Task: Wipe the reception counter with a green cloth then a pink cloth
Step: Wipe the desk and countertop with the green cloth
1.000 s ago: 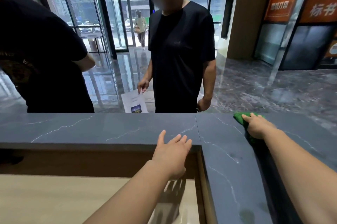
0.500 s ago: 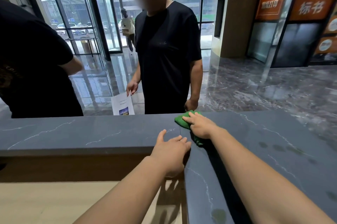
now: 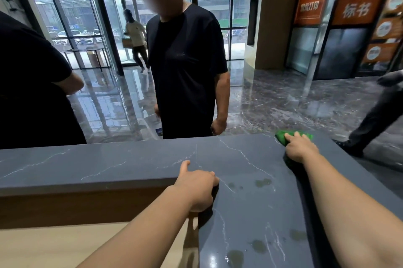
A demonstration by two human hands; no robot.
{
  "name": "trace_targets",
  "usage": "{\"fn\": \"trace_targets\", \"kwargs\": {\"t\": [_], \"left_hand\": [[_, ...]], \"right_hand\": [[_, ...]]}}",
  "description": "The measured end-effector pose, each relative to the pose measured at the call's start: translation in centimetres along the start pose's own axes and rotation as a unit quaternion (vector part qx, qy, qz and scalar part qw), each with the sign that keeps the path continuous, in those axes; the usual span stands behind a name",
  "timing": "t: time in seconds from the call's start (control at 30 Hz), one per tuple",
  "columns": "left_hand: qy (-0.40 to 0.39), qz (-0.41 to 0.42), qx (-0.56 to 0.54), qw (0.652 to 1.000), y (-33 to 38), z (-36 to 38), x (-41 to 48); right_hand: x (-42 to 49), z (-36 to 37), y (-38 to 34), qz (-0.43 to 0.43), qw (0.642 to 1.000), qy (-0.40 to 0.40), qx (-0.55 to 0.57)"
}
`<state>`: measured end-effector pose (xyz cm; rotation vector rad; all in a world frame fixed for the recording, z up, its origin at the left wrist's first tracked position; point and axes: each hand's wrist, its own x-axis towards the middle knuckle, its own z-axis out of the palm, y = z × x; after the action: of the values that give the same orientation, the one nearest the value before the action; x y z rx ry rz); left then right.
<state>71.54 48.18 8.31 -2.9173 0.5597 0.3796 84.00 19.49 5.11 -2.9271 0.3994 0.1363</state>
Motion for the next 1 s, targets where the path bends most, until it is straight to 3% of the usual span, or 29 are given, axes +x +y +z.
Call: {"fn": "trace_targets", "kwargs": {"t": [0.17, 0.37, 0.47, 0.63, 0.73, 1.0], "left_hand": [[0.016, -0.012, -0.006, 1.000, 0.1, 0.0, 0.1], [0.048, -0.016, 0.021, 0.998, 0.7, 0.4, -1.0], [0.062, -0.010, 0.020, 0.998, 0.6, 0.2, -2.0], [0.082, -0.004, 0.007, 0.997, 0.2, 0.1, -4.3], [0.088, -0.010, -0.002, 0.996, -0.5, 0.4, -6.0], [0.051, -0.044, 0.016, 0.998, -2.3, 1.9, -9.3]], "right_hand": [[-4.3, 1.5, -5.9, -0.106, 0.994, -0.004, -0.002], [-10.3, 3.0, -11.0, -0.265, 0.963, -0.047, 0.014], [-10.7, 2.2, -8.7, -0.252, 0.965, -0.066, 0.031], [-10.5, 1.2, -2.7, -0.118, 0.992, -0.046, 0.019], [-11.6, 1.3, -3.7, -0.084, 0.996, -0.039, 0.017], [-18.4, 4.5, -14.3, -0.265, 0.964, -0.024, -0.001]]}}
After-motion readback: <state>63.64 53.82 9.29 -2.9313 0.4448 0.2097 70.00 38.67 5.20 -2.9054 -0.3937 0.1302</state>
